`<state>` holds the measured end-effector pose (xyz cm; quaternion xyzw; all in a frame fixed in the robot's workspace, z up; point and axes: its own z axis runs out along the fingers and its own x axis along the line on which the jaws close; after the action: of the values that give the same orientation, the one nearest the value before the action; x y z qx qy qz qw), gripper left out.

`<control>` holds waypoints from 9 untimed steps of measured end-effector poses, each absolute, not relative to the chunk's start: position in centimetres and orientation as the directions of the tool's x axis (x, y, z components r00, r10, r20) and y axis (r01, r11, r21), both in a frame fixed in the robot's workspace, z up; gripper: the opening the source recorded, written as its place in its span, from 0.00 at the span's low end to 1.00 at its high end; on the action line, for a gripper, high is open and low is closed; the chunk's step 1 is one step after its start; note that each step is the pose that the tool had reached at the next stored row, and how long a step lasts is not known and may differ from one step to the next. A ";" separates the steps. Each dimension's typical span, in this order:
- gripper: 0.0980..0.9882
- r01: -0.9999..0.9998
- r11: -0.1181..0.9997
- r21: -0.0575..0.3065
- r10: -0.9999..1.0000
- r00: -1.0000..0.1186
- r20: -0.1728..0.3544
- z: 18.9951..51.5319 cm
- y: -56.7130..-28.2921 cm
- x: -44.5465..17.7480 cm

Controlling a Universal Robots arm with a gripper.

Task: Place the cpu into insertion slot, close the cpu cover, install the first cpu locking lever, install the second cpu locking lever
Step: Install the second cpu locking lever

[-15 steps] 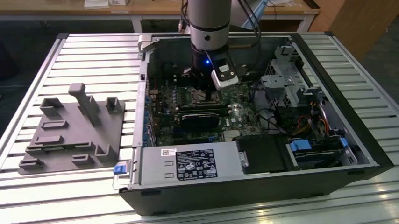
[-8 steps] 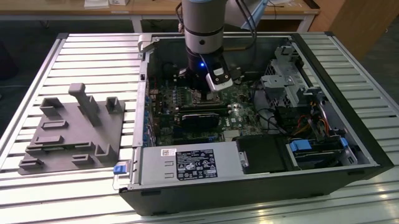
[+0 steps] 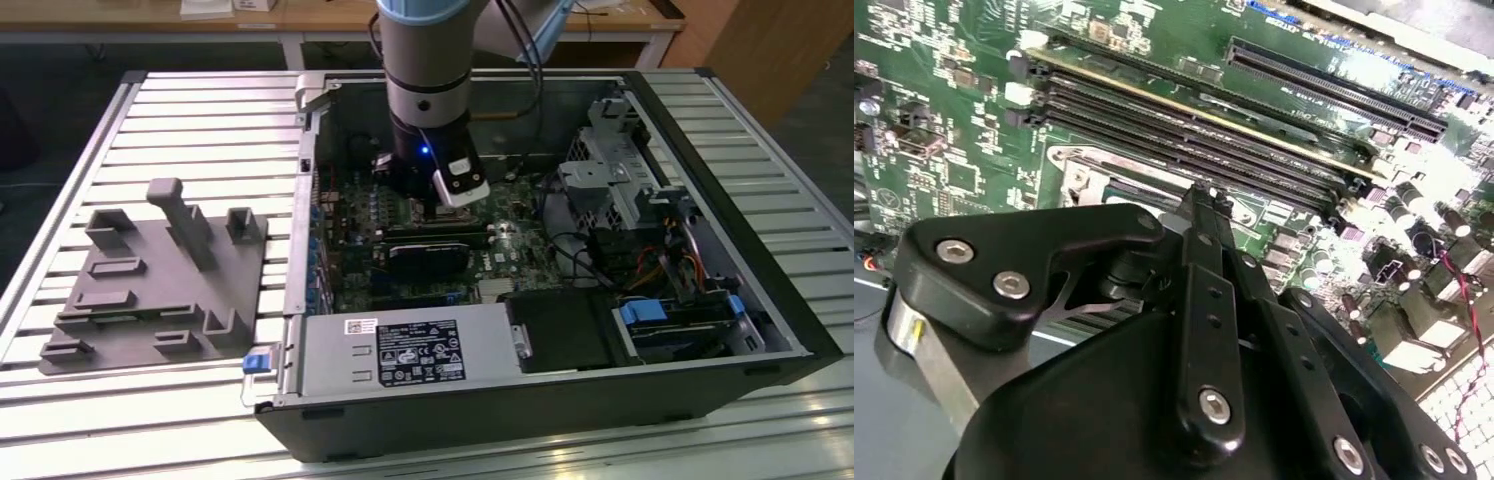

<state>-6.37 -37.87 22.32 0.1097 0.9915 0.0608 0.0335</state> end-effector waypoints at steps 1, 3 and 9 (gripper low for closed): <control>0.01 0.214 0.967 0.135 0.222 -0.974 -0.051 22.3 -38.0 -6.4; 0.01 0.214 0.965 0.149 0.223 -0.974 -0.048 22.1 -38.3 -6.4; 0.01 0.213 0.960 0.179 0.224 -0.974 -0.041 21.8 -39.3 -6.7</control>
<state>-6.67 -39.26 21.82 0.1105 0.9896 0.0871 0.0305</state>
